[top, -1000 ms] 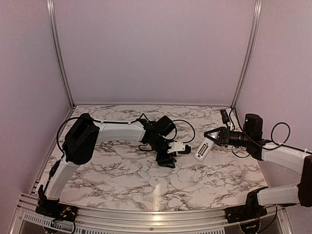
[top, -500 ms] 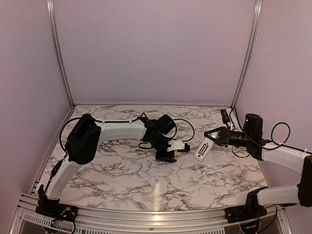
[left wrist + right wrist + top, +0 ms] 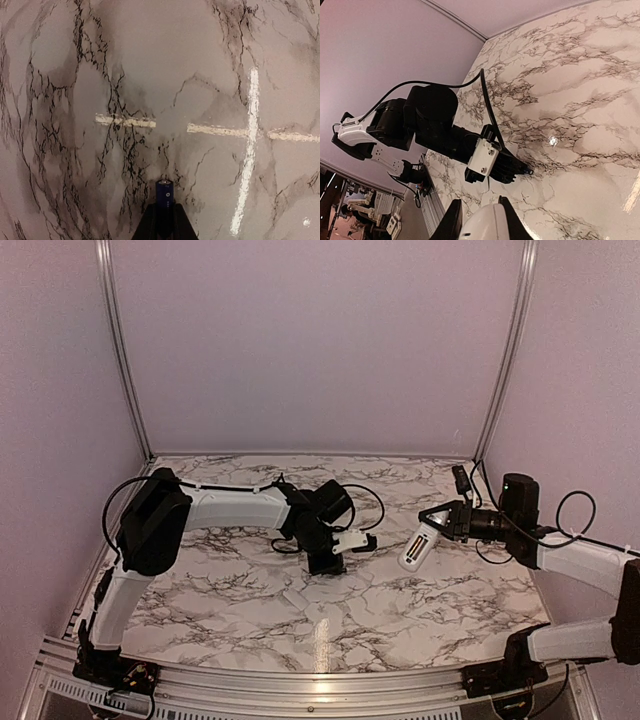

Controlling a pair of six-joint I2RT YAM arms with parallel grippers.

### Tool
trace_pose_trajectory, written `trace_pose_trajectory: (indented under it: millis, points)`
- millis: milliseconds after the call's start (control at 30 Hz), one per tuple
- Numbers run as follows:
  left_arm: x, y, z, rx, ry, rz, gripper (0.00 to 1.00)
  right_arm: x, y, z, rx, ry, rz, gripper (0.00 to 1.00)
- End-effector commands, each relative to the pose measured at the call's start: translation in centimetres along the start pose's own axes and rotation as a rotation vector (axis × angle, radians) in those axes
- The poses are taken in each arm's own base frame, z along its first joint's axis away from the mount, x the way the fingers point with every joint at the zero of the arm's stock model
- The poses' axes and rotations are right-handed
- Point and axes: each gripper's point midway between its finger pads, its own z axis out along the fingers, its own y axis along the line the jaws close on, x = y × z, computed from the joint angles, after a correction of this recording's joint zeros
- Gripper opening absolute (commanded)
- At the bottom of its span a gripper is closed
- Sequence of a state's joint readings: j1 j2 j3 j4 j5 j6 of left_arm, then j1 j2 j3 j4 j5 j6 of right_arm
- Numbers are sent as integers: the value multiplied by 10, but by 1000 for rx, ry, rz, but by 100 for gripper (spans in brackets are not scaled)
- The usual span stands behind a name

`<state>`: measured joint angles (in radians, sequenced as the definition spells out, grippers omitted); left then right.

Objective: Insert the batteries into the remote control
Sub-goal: Move the battery to the center of the board, then pick up the battery from the center of the board.

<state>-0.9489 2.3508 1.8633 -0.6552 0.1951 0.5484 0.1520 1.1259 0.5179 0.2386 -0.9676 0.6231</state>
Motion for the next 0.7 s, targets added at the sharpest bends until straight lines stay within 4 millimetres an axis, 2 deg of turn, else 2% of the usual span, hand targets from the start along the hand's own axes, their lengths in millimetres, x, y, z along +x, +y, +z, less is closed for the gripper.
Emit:
trace_pose_trajectory:
  millis: [0, 167, 333, 533, 667]
  points:
    - [66, 1, -6, -94, 213, -232, 3, -2, 4, -4, -4, -8, -21, 0]
    - [102, -19, -17, -82, 317, -350, 9, 0, 2, -4, 1, -2, -19, 0]
    - [114, -23, -22, -90, 373, -396, 14, 0, 2, -4, -2, -3, -19, 0]
    - [108, -16, -18, -89, 421, -406, 28, -1, 2, -4, 0, -2, -22, 0]
    - [102, -11, -14, -87, 425, -399, 28, -1, 2, -4, 3, -2, -23, 0]
